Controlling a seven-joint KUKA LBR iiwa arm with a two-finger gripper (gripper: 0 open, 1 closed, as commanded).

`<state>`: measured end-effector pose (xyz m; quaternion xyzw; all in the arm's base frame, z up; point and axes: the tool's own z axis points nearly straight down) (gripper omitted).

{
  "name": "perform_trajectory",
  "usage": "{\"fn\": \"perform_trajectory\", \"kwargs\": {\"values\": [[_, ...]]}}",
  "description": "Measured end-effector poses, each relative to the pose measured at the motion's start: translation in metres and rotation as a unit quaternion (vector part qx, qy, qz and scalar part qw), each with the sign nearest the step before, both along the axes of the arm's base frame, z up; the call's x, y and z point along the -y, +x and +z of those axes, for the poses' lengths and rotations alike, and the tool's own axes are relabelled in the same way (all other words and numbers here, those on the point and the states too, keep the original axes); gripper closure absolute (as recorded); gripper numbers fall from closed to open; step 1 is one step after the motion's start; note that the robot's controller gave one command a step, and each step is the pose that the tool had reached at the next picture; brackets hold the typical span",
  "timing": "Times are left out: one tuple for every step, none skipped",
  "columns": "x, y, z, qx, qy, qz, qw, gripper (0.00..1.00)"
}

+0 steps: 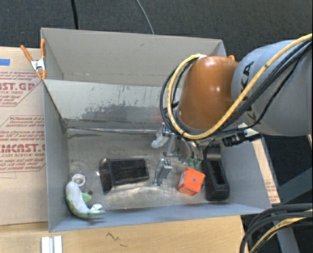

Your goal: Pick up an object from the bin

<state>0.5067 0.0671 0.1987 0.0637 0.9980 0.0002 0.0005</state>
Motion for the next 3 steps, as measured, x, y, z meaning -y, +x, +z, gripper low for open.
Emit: {"fn": "perform_trajectory", "kwargs": {"values": [[-0.005, 0.0, -0.04, 0.0042, 0.0, -0.015, 0.9999, 0.0], [-0.041, 0.047, -0.106, -0.0192, -0.005, 0.03, 0.9993, 1.0], [-0.042, 0.048, -0.106, -0.018, -0.004, 0.03, 0.9994, 1.0]]}}
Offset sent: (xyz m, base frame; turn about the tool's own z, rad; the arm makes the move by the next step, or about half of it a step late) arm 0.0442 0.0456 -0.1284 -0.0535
